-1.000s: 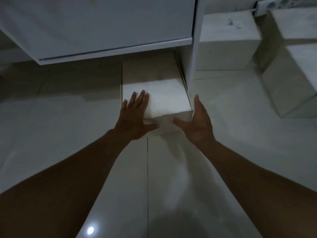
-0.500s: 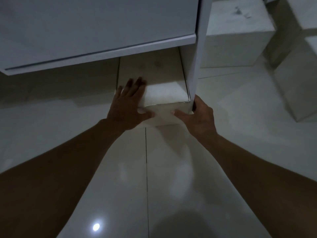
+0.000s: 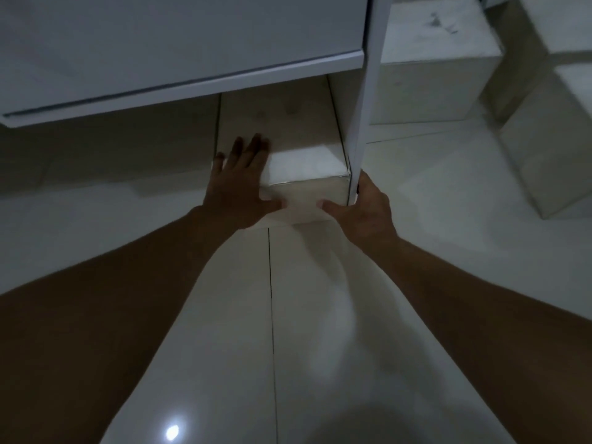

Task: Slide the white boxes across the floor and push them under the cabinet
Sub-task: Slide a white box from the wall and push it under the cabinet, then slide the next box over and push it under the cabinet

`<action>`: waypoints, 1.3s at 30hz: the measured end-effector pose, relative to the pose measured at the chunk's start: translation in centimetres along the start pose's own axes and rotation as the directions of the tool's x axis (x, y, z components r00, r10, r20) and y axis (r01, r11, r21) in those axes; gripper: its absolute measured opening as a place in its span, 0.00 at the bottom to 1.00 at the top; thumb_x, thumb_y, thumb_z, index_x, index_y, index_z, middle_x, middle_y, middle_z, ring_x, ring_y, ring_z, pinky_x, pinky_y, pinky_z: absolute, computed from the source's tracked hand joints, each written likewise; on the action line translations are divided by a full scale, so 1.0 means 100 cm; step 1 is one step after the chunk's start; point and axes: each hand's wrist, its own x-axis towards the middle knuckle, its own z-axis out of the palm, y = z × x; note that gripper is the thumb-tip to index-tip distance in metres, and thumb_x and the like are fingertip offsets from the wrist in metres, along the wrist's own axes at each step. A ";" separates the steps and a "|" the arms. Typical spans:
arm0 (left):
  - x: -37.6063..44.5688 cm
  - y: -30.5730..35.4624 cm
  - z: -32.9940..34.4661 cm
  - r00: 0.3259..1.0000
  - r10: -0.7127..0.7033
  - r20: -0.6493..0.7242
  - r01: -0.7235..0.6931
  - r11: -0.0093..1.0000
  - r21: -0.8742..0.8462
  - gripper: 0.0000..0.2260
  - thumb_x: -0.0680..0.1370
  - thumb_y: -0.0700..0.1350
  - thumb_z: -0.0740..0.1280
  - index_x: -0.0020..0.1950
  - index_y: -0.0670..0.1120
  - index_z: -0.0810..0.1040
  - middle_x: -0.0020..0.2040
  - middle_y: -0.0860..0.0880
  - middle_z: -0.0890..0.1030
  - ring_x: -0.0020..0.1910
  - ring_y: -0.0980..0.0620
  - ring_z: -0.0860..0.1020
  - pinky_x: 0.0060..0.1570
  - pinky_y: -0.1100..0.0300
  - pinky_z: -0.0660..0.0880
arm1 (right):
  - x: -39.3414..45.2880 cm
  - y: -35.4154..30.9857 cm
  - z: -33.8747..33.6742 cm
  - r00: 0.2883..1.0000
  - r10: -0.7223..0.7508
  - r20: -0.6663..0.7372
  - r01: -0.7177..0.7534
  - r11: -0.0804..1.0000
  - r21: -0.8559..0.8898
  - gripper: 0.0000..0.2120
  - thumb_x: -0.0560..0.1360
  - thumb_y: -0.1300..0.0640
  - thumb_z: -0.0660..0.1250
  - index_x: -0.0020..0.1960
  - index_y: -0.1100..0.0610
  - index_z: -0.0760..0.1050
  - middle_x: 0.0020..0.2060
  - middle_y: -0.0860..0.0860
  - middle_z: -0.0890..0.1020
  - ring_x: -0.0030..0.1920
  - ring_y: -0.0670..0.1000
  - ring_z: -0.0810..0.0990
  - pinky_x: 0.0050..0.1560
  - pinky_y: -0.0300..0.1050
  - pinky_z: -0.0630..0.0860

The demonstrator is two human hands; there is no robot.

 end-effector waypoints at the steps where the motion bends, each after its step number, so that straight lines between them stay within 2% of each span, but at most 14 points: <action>1: -0.003 0.006 -0.002 1.000 -0.021 0.009 0.021 1.000 -0.005 0.46 0.73 0.64 0.67 0.80 0.47 0.44 0.80 0.48 0.45 0.79 0.46 0.43 0.75 0.41 0.44 | -0.004 -0.001 -0.001 1.000 0.008 0.001 -0.008 1.000 -0.007 0.41 0.68 0.44 0.77 0.74 0.55 0.63 0.66 0.53 0.75 0.65 0.52 0.74 0.66 0.47 0.71; 2: -0.009 0.013 -0.005 0.999 -0.039 0.003 0.039 0.999 -0.025 0.44 0.74 0.62 0.67 0.80 0.47 0.46 0.80 0.48 0.47 0.79 0.46 0.45 0.75 0.41 0.45 | -0.011 -0.003 -0.005 1.000 0.001 -0.018 -0.002 1.000 -0.024 0.41 0.70 0.44 0.75 0.76 0.54 0.61 0.69 0.53 0.73 0.68 0.53 0.71 0.69 0.45 0.68; 4: -0.020 0.030 -0.013 0.997 -0.054 -0.052 0.048 0.994 -0.101 0.38 0.76 0.56 0.67 0.79 0.46 0.53 0.79 0.45 0.57 0.77 0.45 0.56 0.74 0.41 0.51 | -0.022 -0.006 -0.015 0.996 -0.025 -0.085 0.017 0.995 -0.095 0.39 0.73 0.42 0.70 0.78 0.53 0.58 0.73 0.52 0.69 0.72 0.53 0.67 0.70 0.43 0.63; 6: -0.035 0.044 -0.026 0.989 -0.042 -0.145 0.011 0.979 -0.205 0.31 0.76 0.51 0.68 0.76 0.45 0.63 0.71 0.42 0.70 0.69 0.43 0.69 0.69 0.44 0.64 | -0.037 -0.013 -0.028 0.987 -0.073 -0.143 0.048 0.984 -0.170 0.34 0.76 0.42 0.65 0.77 0.53 0.59 0.73 0.52 0.68 0.73 0.52 0.65 0.72 0.46 0.62; 8: -0.046 0.058 -0.045 0.975 -0.012 -0.223 -0.045 0.967 -0.251 0.26 0.76 0.49 0.68 0.73 0.45 0.70 0.66 0.43 0.75 0.63 0.43 0.74 0.62 0.48 0.70 | -0.051 -0.025 -0.047 0.974 -0.133 -0.183 0.085 0.965 -0.249 0.30 0.79 0.42 0.62 0.76 0.53 0.62 0.72 0.53 0.70 0.72 0.53 0.65 0.72 0.48 0.62; 13: -0.059 0.088 -0.096 0.962 0.093 -0.257 -0.158 0.957 -0.245 0.21 0.77 0.49 0.66 0.69 0.45 0.74 0.61 0.43 0.79 0.60 0.42 0.76 0.59 0.52 0.70 | -0.087 -0.068 -0.101 0.925 -0.311 -0.216 0.192 0.877 -0.441 0.24 0.80 0.46 0.60 0.72 0.56 0.68 0.67 0.56 0.75 0.69 0.55 0.69 0.71 0.53 0.63; 18: -0.071 0.119 -0.153 0.956 0.177 -0.235 -0.247 0.918 -0.309 0.21 0.77 0.51 0.66 0.70 0.49 0.73 0.67 0.46 0.76 0.66 0.44 0.73 0.64 0.51 0.69 | -0.114 -0.114 -0.171 0.875 -0.414 -0.249 0.200 0.779 -0.594 0.22 0.80 0.48 0.61 0.71 0.56 0.70 0.65 0.56 0.76 0.66 0.56 0.71 0.68 0.51 0.65; 22: -0.068 0.145 -0.190 0.949 0.182 -0.257 -0.254 0.925 -0.281 0.21 0.78 0.53 0.64 0.70 0.51 0.72 0.66 0.47 0.76 0.66 0.46 0.72 0.62 0.51 0.71 | -0.112 -0.149 -0.207 0.856 -0.416 -0.307 0.184 0.799 -0.572 0.22 0.80 0.46 0.60 0.70 0.54 0.70 0.64 0.55 0.77 0.64 0.56 0.73 0.64 0.50 0.68; 25: -0.059 0.174 -0.204 0.945 0.152 -0.291 -0.243 0.921 -0.306 0.20 0.79 0.53 0.63 0.70 0.50 0.73 0.65 0.49 0.77 0.65 0.46 0.73 0.61 0.52 0.70 | -0.105 -0.154 -0.232 0.851 -0.444 -0.281 0.208 0.776 -0.596 0.22 0.80 0.46 0.60 0.71 0.53 0.70 0.65 0.54 0.77 0.64 0.55 0.73 0.64 0.50 0.69; 32: -0.031 0.236 -0.224 0.964 0.103 -0.245 -0.173 0.942 -0.286 0.20 0.79 0.54 0.63 0.70 0.51 0.73 0.64 0.49 0.78 0.64 0.47 0.73 0.59 0.53 0.70 | -0.066 -0.132 -0.308 0.872 -0.442 -0.210 0.262 0.785 -0.562 0.21 0.80 0.48 0.59 0.70 0.54 0.70 0.65 0.54 0.76 0.64 0.55 0.73 0.65 0.52 0.69; 39: 0.019 0.317 -0.243 0.967 -0.028 -0.254 -0.051 0.953 -0.299 0.19 0.78 0.54 0.65 0.69 0.53 0.74 0.62 0.50 0.79 0.63 0.48 0.74 0.59 0.53 0.71 | 0.006 -0.107 -0.380 0.868 -0.457 -0.194 0.308 0.802 -0.511 0.20 0.79 0.50 0.61 0.68 0.56 0.73 0.62 0.56 0.79 0.62 0.57 0.75 0.62 0.50 0.69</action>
